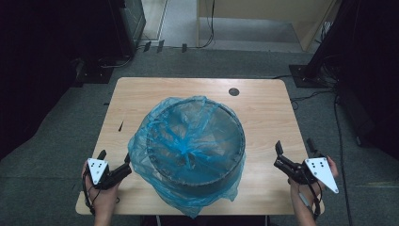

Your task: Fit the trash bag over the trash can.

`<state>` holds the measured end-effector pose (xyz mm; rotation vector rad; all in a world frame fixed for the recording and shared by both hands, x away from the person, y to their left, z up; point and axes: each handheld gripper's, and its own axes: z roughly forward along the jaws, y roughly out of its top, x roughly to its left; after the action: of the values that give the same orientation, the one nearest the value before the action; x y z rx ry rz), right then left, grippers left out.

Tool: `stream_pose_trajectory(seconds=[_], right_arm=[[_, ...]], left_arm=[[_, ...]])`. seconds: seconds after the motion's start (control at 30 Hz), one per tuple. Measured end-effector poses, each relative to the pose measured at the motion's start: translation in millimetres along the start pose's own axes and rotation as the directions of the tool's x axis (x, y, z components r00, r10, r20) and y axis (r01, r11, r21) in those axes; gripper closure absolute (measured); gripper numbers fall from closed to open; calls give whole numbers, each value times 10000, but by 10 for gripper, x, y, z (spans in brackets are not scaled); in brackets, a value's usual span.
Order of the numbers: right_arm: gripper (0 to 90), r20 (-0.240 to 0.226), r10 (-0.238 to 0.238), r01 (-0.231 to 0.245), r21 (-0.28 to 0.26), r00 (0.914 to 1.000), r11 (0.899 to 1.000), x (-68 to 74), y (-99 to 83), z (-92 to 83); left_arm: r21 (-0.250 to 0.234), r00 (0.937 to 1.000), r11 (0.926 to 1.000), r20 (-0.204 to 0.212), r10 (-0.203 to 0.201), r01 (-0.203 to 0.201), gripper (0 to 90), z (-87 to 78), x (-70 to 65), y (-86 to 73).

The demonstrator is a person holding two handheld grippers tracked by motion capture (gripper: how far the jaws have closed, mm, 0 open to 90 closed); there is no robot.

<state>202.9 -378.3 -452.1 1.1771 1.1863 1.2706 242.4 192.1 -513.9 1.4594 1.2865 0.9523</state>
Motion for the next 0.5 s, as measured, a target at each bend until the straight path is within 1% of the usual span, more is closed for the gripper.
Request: stream_pose_trajectory(seconds=[0.1,0.37,0.5], right_arm=[[0,116,95,-96,109,9999,9999,-35,-60,-7],[0,325,87,-97,310,9994,9995,-87,-181,-15],[0,448,163,-188,555,9989,9983,-133,-279,-10]], left_arm=[[10,10000,10000,1,0,0,95,0,-1,0],[-2,10000,10000,-6,7,-7,95,-2,-4,-1],[-7,10000,10000,-8,14,-14,95,-3,-4,-1]])
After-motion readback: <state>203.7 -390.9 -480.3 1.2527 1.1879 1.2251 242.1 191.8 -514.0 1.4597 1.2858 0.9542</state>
